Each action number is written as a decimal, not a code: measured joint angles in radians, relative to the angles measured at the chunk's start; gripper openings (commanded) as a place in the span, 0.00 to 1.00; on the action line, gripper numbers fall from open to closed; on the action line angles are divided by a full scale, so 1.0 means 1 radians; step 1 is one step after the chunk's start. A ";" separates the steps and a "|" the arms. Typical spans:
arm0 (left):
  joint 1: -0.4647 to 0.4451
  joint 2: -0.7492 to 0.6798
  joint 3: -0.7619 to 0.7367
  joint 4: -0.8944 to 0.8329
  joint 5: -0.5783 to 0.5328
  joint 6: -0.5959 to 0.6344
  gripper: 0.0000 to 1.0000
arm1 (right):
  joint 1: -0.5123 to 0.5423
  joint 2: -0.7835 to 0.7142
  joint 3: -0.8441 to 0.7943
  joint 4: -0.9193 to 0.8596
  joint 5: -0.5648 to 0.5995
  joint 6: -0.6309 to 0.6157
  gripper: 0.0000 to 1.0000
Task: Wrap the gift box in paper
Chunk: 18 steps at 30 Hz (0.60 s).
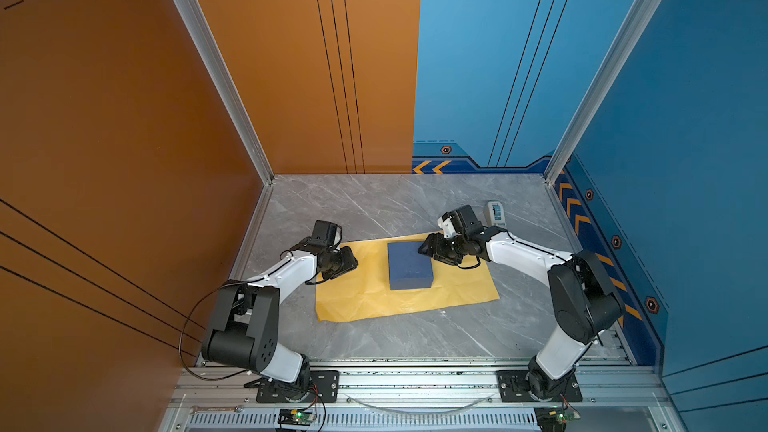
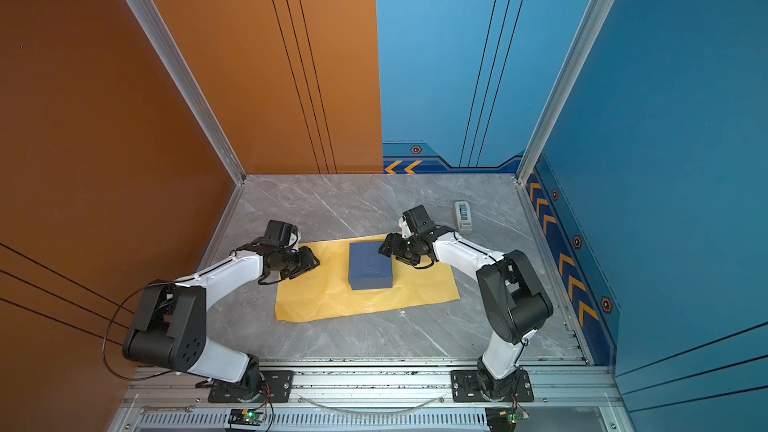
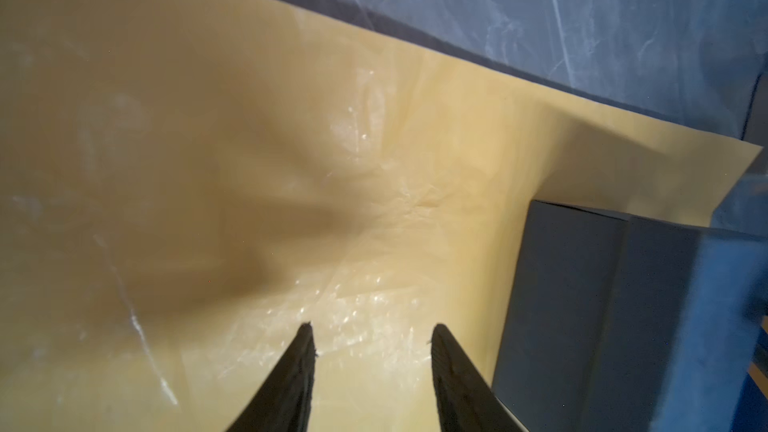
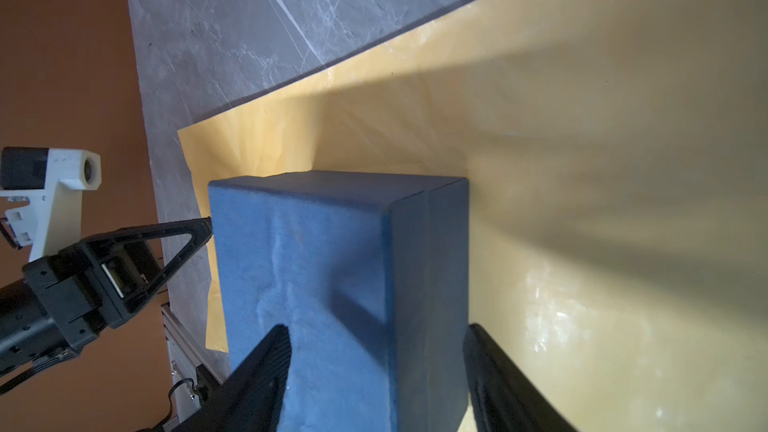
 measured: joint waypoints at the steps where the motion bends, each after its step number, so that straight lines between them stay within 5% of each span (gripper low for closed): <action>1: 0.000 0.007 -0.004 0.000 -0.006 0.000 0.47 | 0.000 0.008 0.002 0.000 -0.004 -0.004 0.66; 18: 0.011 0.045 -0.018 0.005 -0.036 0.011 0.45 | 0.000 0.062 0.029 0.010 -0.076 -0.044 0.56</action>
